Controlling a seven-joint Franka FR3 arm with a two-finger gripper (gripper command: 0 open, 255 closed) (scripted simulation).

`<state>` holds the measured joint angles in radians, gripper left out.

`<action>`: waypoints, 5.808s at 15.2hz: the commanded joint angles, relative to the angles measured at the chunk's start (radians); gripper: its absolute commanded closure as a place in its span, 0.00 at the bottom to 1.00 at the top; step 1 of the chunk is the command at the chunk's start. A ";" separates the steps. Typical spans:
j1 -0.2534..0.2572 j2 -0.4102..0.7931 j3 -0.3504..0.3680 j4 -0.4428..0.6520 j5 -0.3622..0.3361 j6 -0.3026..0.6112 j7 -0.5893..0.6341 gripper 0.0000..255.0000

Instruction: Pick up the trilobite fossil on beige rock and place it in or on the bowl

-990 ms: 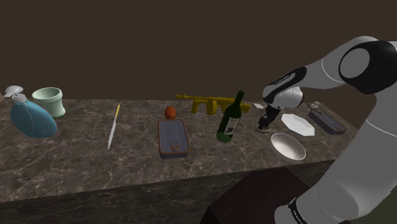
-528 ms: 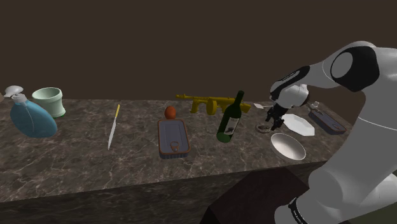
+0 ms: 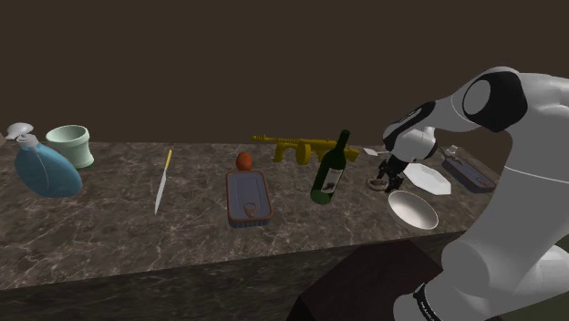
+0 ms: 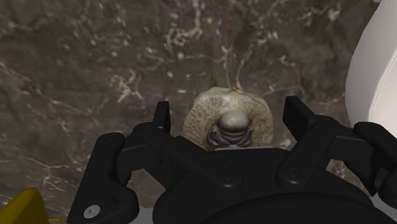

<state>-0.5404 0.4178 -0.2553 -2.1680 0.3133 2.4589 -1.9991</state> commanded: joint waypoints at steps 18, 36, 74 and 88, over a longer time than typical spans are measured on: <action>0.004 -0.019 -0.006 -0.003 -0.010 -0.015 0.007 1.00; 0.035 -0.208 -0.052 0.016 -0.116 -0.209 0.092 1.00; -0.065 -0.494 -0.197 -0.474 -0.263 0.003 -0.062 1.00; -0.085 -0.609 -0.189 -0.426 -0.336 -0.149 -0.008 0.00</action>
<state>-0.6230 -0.1800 -0.4458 -2.5964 -0.0158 2.3238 -2.0119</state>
